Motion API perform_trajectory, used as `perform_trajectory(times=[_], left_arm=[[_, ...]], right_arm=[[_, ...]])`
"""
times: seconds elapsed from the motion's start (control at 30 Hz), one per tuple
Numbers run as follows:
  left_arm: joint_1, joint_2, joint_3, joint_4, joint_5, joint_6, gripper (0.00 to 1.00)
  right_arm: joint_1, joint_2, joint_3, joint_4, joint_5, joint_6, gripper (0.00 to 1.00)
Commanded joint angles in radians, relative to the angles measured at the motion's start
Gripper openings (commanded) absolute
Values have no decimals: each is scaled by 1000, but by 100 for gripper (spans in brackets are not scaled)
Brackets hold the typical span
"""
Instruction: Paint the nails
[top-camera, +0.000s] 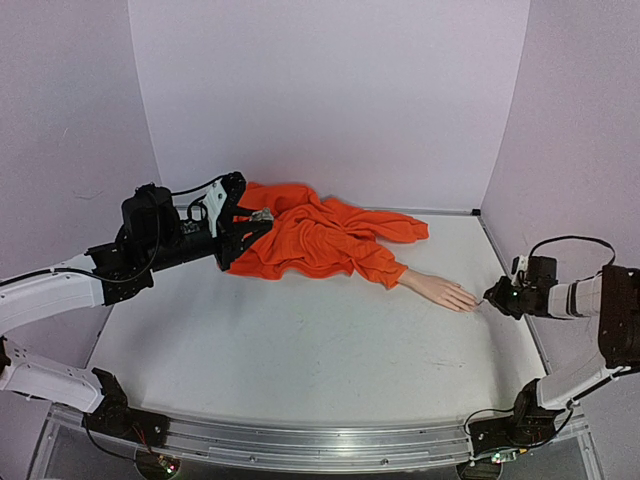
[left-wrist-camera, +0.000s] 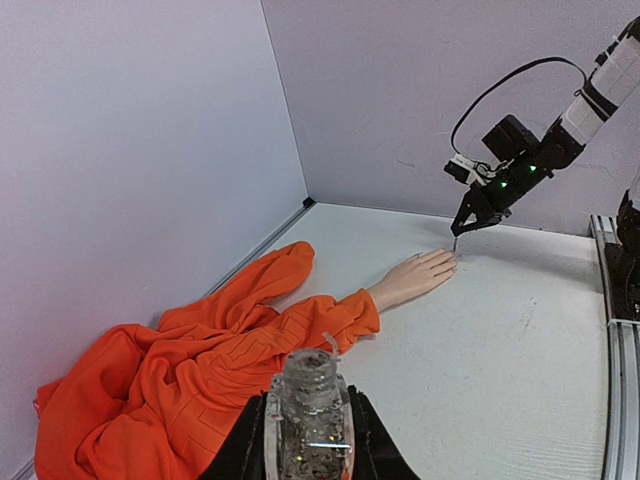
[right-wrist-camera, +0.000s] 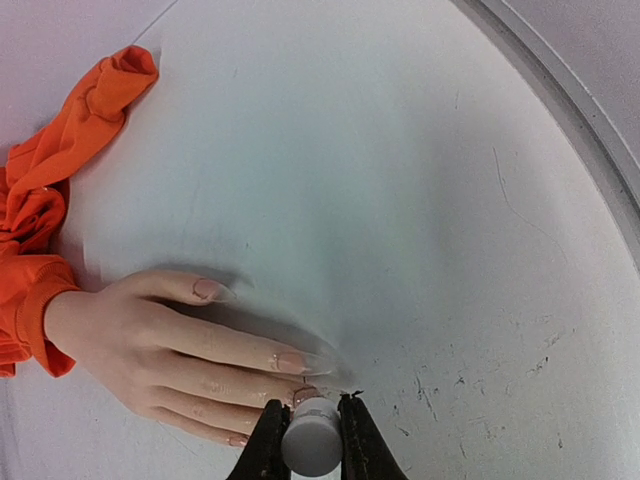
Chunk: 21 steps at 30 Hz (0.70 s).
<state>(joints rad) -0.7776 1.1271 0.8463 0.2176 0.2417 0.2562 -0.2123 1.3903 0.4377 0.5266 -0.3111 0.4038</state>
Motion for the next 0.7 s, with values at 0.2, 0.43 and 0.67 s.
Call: perform_trajectory(times=[0.2,0.43,0.67], left_arm=[[5,-14,21,59,15,-11,0],[5,-14,22,59,15,-11,0],[5,-11,23,59,16,-13,0]], right_arm=[[8,7,16,32,-25,-7,0],[10,26,25,37,-26,-4,0],[13,35,30,25,-16,-1,0]])
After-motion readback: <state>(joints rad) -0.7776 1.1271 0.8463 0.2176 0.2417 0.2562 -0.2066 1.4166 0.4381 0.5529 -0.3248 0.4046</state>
